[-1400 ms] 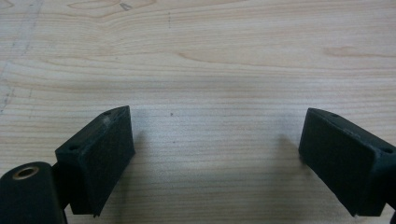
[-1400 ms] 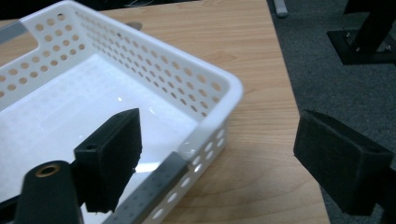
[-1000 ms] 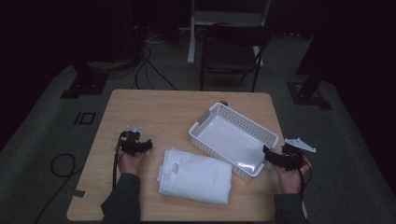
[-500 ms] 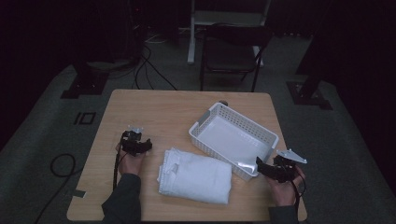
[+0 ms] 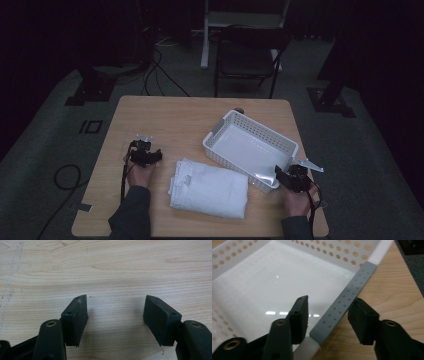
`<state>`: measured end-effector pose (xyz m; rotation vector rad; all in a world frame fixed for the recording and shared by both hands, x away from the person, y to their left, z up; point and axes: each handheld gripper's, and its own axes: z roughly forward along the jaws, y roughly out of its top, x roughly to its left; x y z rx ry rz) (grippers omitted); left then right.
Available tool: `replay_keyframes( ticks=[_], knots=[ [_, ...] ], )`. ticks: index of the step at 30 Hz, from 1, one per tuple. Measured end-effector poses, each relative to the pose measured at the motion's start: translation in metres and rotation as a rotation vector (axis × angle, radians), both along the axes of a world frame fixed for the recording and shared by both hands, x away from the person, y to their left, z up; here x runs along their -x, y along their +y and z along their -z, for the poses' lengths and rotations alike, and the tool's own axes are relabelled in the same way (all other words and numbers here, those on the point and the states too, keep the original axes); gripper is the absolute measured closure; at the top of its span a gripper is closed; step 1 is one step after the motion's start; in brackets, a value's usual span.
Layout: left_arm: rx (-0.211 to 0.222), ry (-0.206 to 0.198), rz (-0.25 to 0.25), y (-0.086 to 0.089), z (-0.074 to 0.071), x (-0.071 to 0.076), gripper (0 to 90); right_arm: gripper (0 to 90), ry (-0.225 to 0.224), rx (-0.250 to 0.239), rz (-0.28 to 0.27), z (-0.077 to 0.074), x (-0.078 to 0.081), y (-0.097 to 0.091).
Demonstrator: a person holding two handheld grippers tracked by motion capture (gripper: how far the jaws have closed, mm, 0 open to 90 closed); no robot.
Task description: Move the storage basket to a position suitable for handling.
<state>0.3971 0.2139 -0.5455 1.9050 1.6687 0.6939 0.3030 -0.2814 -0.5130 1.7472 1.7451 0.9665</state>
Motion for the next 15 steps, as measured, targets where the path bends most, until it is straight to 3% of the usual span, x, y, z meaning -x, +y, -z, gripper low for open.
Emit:
replay_keyframes(
  ticks=[2, 5, 9, 15],
  knots=[
    [0.001, 0.0, 0.004, -0.001, 0.0, 0.0, 37.3, 54.4, -0.003, 0.003, 0.016, 0.0, -0.003, -0.001],
    [-0.025, -0.038, 0.01, -0.004, -0.004, 0.003, 40.8, 58.1, -0.01, 0.002, 0.039, 0.0, -0.009, -0.003],
    [0.001, -0.1, 0.038, -0.007, -0.014, 0.009, 42.5, 59.8, -0.019, -0.024, 0.048, 0.001, -0.015, -0.007],
    [0.04, -0.117, 0.056, -0.009, -0.019, 0.012, 42.5, 60.1, -0.015, -0.021, 0.043, 0.0, -0.022, -0.007]
  ],
)
